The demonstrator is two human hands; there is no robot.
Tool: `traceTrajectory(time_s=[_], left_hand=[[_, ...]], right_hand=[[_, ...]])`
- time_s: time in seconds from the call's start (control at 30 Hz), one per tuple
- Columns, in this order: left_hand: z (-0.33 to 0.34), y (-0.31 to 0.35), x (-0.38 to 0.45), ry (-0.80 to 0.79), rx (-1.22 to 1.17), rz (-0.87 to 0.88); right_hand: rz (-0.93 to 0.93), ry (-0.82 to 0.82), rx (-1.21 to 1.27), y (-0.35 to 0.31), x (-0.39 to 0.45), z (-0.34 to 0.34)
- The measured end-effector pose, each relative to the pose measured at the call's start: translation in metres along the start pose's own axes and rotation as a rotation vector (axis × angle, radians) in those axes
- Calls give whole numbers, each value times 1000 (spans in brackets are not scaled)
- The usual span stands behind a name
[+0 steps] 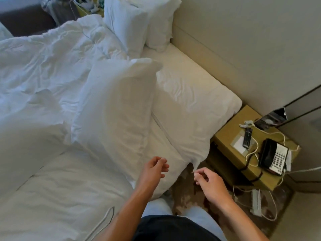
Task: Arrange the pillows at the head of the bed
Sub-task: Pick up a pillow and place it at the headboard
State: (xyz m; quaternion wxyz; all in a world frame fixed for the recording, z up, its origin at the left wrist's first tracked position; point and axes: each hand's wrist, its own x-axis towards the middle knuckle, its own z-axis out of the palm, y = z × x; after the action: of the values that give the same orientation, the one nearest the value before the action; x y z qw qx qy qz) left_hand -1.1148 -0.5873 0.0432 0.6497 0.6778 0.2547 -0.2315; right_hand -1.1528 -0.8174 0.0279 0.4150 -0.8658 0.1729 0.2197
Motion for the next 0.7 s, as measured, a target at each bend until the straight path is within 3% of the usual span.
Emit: traceTrajectory(time_s=[0.33, 0.57, 0.7], left_hand=[[15, 93, 91, 153, -153, -32], [-5, 141, 180, 499, -250, -75], [-31, 180, 241, 660, -55, -48]], right_hand=[[0, -148, -101, -51, 143, -42], [-182, -381, -236, -123, 280, -16], [-266, -404, -298, -162, 357, 6]])
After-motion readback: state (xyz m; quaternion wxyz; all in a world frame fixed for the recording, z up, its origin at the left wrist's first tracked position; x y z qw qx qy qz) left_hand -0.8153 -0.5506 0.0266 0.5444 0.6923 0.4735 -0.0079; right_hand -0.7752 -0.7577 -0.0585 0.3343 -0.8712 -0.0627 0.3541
